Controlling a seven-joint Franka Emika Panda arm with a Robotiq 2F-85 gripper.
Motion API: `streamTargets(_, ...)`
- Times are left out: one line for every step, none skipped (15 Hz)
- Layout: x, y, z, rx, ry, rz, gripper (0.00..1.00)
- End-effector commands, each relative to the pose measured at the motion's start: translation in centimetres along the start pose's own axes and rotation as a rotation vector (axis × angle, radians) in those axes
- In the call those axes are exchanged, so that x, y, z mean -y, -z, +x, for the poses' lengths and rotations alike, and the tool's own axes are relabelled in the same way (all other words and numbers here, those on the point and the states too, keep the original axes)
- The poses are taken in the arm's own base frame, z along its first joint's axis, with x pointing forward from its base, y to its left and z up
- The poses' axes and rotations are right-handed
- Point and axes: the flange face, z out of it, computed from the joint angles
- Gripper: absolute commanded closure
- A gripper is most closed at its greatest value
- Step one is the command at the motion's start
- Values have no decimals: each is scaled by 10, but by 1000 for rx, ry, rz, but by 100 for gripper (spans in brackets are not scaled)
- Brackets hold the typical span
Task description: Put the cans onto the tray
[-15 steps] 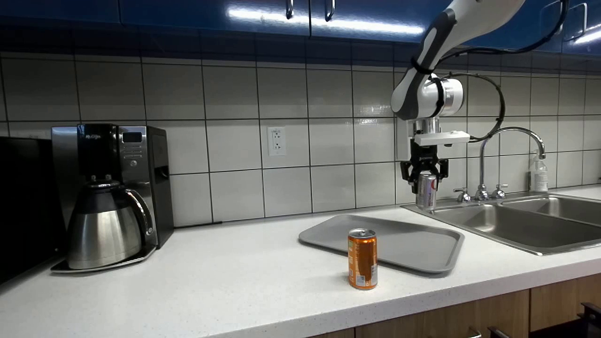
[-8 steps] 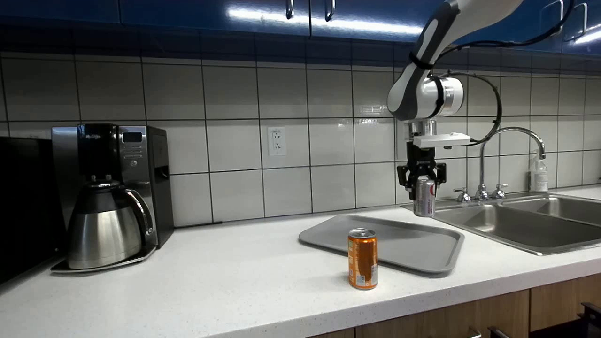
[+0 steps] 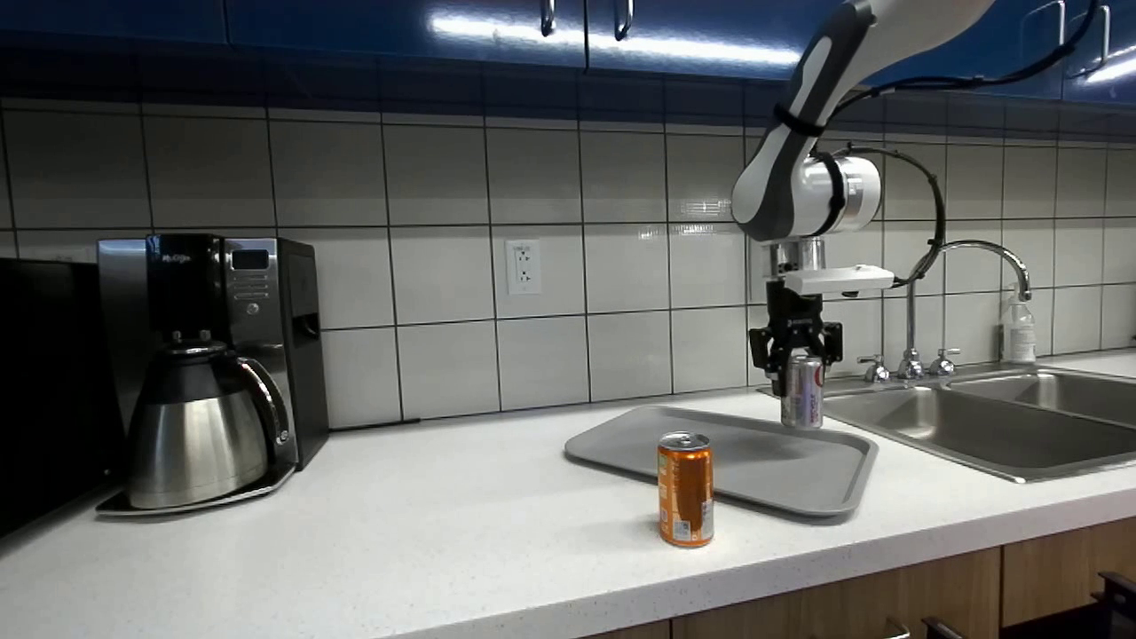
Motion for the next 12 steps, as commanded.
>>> streamTargets(5,5,-16,-26,50,-20,59)
streamTargets(5,1,-18,-26,57,-24,59)
streamTargets(5,-2,-21,-25,62,-27,59)
streamTargets(5,-5,-23,-24,66,-30,59)
streamTargets(5,-7,-25,-22,69,-32,59)
streamTargets(5,-10,-27,-19,73,-35,59)
streamTargets(5,-12,-29,-17,76,-38,59)
streamTargets(5,-14,-31,-16,80,-39,59)
streamTargets(5,-16,-33,-15,80,-40,59)
streamTargets(5,-17,-34,-14,81,-41,59)
streamTargets(6,-18,-35,-14,81,-41,59)
streamTargets(6,-19,-35,-12,81,-41,59)
